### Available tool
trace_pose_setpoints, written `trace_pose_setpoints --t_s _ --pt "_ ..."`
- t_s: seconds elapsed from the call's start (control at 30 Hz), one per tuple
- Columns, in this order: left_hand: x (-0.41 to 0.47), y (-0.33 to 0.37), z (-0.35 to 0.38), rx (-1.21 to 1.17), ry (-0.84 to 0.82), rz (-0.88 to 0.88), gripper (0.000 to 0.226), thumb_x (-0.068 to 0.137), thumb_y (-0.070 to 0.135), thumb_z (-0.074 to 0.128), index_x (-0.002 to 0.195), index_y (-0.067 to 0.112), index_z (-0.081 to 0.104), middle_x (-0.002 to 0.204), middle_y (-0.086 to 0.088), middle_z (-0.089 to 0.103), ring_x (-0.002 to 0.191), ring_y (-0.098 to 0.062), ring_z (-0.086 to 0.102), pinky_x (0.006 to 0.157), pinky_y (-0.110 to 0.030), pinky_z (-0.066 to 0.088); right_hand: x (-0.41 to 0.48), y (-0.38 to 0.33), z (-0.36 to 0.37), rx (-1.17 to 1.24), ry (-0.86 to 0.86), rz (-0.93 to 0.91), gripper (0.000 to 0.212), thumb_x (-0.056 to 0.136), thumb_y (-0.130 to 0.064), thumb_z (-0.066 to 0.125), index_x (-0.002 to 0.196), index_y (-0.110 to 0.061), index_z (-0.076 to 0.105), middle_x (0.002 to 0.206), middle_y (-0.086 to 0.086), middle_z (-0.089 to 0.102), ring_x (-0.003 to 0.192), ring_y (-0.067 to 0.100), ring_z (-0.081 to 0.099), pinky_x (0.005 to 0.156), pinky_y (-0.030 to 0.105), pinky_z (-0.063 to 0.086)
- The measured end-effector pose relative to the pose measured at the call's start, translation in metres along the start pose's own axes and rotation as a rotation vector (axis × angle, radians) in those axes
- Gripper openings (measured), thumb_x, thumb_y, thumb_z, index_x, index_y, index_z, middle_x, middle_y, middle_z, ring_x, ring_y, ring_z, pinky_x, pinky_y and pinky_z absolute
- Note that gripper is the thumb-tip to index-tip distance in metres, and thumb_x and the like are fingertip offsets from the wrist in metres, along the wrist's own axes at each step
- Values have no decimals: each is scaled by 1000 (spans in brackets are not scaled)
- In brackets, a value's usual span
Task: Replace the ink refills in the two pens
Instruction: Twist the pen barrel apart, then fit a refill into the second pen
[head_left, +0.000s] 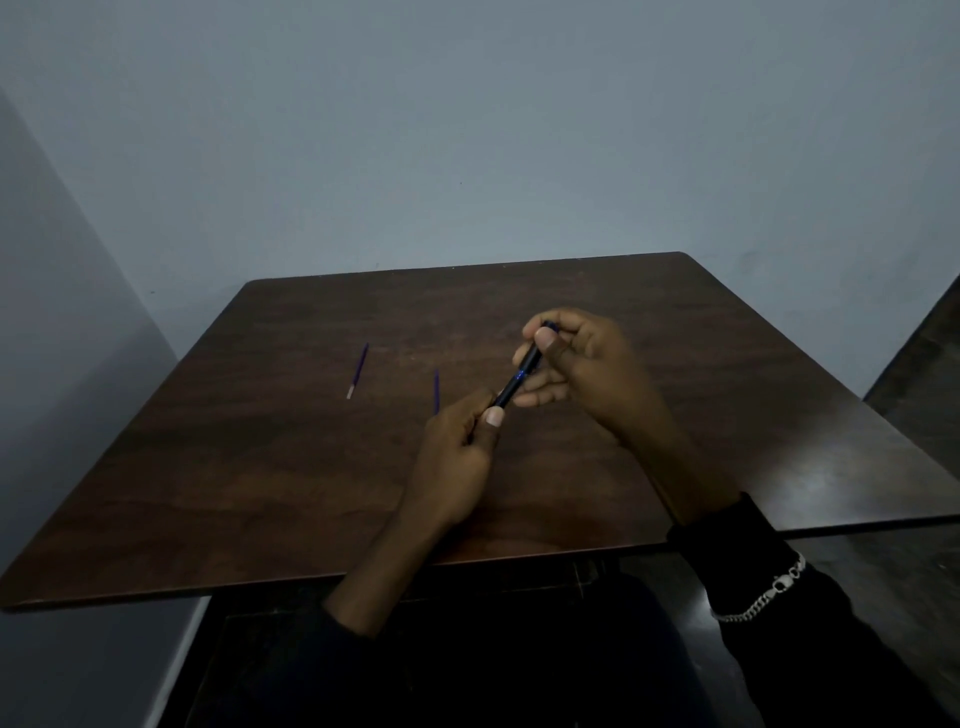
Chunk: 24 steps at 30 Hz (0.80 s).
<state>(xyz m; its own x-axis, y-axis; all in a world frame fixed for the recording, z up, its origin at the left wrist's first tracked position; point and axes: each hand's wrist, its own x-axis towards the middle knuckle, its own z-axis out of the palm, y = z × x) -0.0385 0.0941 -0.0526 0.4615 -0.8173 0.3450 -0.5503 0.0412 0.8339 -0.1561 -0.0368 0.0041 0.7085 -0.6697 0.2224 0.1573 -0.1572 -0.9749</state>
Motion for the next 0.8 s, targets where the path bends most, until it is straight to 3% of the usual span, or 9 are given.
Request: trace_pose_setpoints --t_s 0.1,0.17,0.27,0.33,0.43,0.57,0.63,0.7,0.8 --pt "-3 -4 -1 -11 -14 12 28 109 14 50 83 15 60 69 7 52 64 -9 48 63 -33 38 2 -1 -3 37 -41 7 15 108 -17 50 105 -14 64 89 6 76 70 31 78 56 37 63" --pt "-4 -6 -2 -18 6 25 25 109 18 52 87 12 62 66 10 48 61 -3 44 60 -27 34 3 -2 -7 73 19 -22 16 108 -18 49 106 -14 64 90 4 77 74 30 79 53 37 63" --pt "-7 -8 -6 -30 52 35 26 109 34 49 98 19 68 59 15 49 55 0 43 55 -19 32 10 1 -19 90 150 -40 16 108 -19 51 110 -12 65 91 5 77 79 27 79 53 34 62" --pt "-7 -12 -10 -45 78 10 30 105 46 46 101 29 70 56 11 43 52 -2 39 53 -24 33 13 8 -24 -8 202 26 18 106 -19 54 117 -10 66 91 6 78 74 21 78 53 29 59" --pt "-3 -22 -16 -142 115 -31 38 98 54 45 97 26 69 59 8 37 54 -10 37 56 -31 30 15 27 -24 -182 200 163 20 102 -16 63 122 -11 64 91 14 77 64 15 76 52 22 58" --pt "-2 -38 -19 -159 140 -40 37 102 54 42 96 27 67 58 10 38 52 -9 36 55 -27 28 20 52 -18 -509 188 287 22 87 -21 81 101 -9 69 85 7 78 69 19 78 64 35 65" --pt "-3 -47 -20 -176 144 -45 37 105 52 42 97 25 66 59 10 40 52 -8 36 55 -27 28 22 59 -14 -639 155 324 22 82 -24 86 93 -11 72 83 4 78 68 17 77 66 31 65" --pt "-4 -53 -21 -189 145 -50 39 106 52 42 99 23 66 61 7 40 52 -11 36 55 -28 29 23 63 -8 -703 144 317 24 80 -26 88 92 -11 74 82 4 78 64 14 76 59 23 62" --pt "-4 -55 -21 -188 145 -41 39 106 54 41 99 25 67 60 8 42 52 -8 38 54 -27 30 27 64 1 -715 150 309 25 80 -24 88 93 -6 75 83 7 78 68 20 77 67 32 65"
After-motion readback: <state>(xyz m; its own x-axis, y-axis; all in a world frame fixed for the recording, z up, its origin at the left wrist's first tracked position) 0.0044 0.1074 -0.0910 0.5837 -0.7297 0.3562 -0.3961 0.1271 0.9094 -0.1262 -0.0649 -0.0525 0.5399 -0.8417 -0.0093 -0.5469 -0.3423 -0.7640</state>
